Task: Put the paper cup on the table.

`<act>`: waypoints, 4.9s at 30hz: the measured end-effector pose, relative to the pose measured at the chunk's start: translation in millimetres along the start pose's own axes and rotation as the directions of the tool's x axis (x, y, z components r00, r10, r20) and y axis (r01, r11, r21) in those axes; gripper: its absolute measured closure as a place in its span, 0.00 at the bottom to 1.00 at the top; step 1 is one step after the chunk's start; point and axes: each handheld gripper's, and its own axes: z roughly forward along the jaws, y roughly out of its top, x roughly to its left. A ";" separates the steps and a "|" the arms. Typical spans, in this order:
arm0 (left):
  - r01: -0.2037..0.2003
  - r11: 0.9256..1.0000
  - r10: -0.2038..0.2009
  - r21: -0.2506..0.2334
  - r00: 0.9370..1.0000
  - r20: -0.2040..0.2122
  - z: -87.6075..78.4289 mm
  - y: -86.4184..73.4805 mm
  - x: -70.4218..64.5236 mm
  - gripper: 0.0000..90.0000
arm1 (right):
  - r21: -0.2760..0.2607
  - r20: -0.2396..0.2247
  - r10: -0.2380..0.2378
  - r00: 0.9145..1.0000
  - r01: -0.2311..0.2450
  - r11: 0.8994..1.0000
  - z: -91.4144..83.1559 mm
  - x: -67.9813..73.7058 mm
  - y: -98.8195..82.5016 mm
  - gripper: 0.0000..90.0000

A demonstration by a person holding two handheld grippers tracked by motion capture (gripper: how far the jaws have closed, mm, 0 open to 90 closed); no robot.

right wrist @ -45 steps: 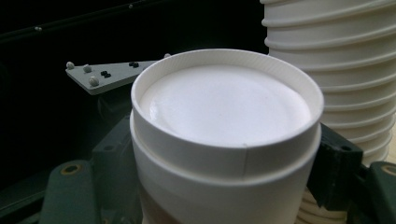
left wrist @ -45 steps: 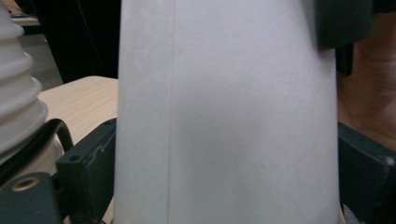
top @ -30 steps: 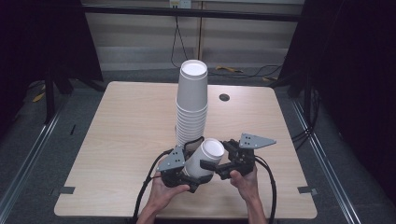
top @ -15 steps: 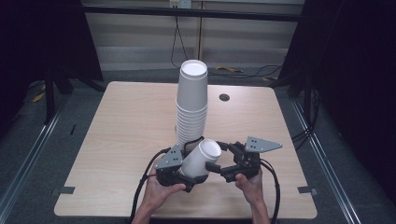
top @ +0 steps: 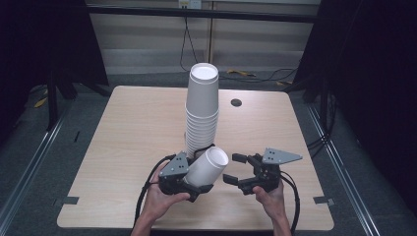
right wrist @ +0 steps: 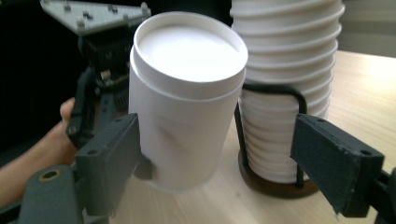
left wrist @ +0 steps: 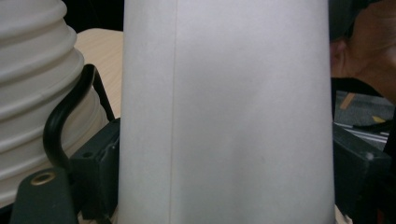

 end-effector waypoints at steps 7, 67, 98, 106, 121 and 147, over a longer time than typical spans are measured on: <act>-0.028 0.996 0.027 0.080 1.000 0.014 0.0 3.0 1.8 0.16 | 0.074 0.031 -0.025 0.999 0.022 0.997 0.2 -1.8 -3.1 0.17; -0.248 0.815 0.219 0.524 0.969 0.118 33.1 23.2 1.8 0.16 | 0.538 -0.080 -0.170 0.982 0.186 0.822 31.3 -13.5 -0.1 0.17; -0.312 0.765 0.260 0.563 0.950 0.173 51.6 18.3 -8.4 0.16 | 0.590 -0.242 -0.104 0.965 0.231 0.774 59.5 -18.8 0.6 0.21; -0.327 0.768 0.257 0.551 0.945 0.204 52.5 17.2 -7.5 0.16 | 0.609 -0.244 -0.088 0.966 0.223 0.761 61.0 -19.4 -0.7 0.21; -0.309 0.846 0.237 0.435 0.948 0.212 34.3 13.2 -1.0 0.14 | 0.564 -0.269 -0.092 0.959 0.234 0.792 57.7 -14.4 2.4 0.25; -0.276 0.923 0.219 0.268 0.950 0.224 17.3 14.4 7.2 0.15 | 0.528 -0.270 -0.128 0.954 0.258 0.809 52.4 -8.9 9.9 0.25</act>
